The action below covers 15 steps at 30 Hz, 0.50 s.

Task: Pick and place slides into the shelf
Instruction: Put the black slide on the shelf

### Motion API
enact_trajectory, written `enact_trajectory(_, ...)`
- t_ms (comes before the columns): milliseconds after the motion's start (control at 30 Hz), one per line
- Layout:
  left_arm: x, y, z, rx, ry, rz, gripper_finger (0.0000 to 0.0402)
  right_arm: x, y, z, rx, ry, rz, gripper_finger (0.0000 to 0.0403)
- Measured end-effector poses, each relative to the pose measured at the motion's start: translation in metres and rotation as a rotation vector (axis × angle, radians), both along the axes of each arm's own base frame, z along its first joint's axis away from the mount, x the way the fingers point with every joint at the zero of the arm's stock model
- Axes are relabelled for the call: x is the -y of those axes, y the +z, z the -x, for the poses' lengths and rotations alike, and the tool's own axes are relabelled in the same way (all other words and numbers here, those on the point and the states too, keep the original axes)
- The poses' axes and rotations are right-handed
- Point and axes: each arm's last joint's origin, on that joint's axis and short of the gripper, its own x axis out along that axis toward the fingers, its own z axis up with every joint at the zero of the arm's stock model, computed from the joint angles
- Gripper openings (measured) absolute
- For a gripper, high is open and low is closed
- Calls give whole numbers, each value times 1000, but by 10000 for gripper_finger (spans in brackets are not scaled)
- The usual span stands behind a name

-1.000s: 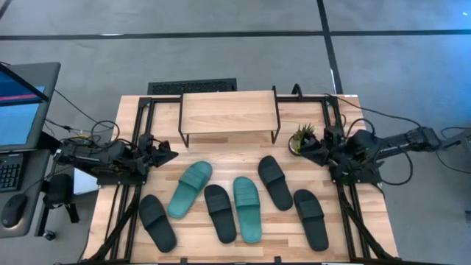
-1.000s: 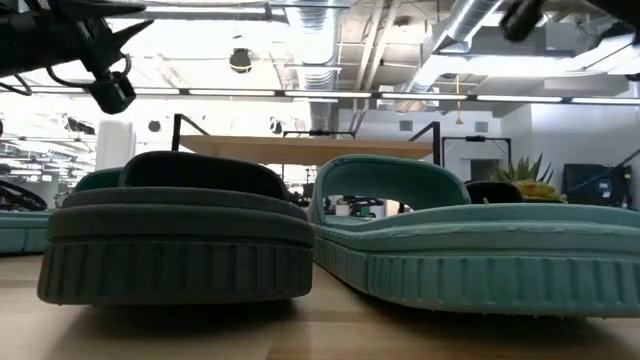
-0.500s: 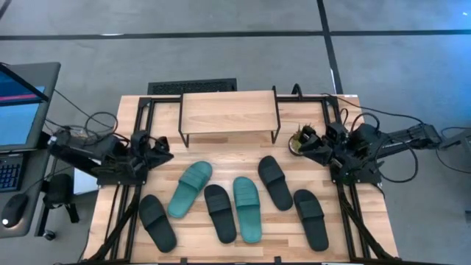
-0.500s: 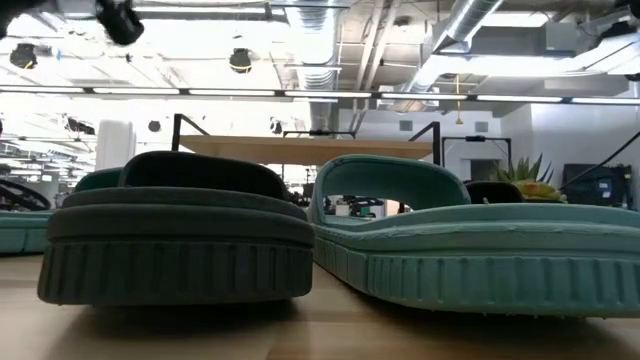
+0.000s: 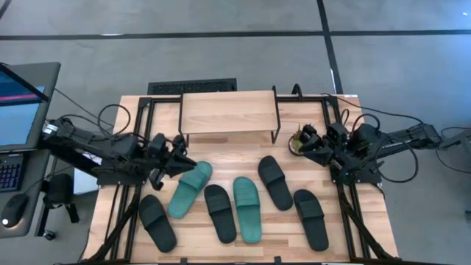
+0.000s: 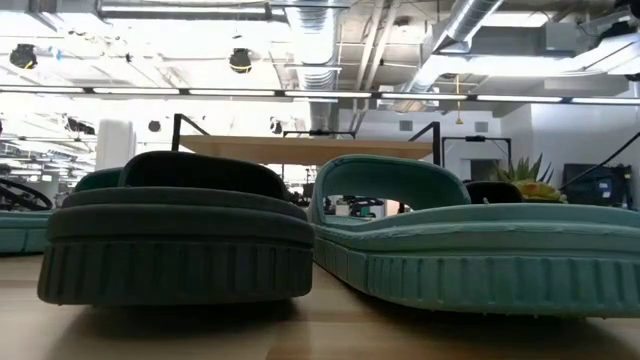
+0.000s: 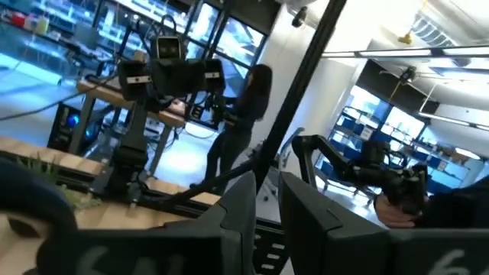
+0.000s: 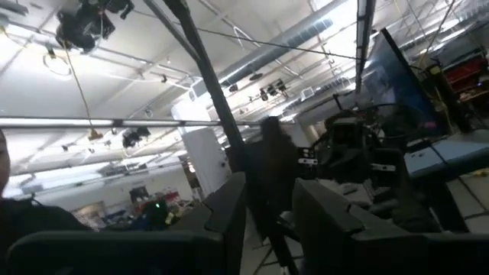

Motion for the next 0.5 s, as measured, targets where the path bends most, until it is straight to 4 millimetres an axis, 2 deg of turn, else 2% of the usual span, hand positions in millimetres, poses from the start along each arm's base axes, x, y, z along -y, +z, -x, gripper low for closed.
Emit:
enact_trajectory(200, 11, 3, -23, -86, -101, -19, 48, -3, -5, -8, -61, 42, -61, 98)
enact_trajectory(500, 42, 16, -48, -542, -37, -97, 48, -11, -10, -11, -83, 108, 1, 98)
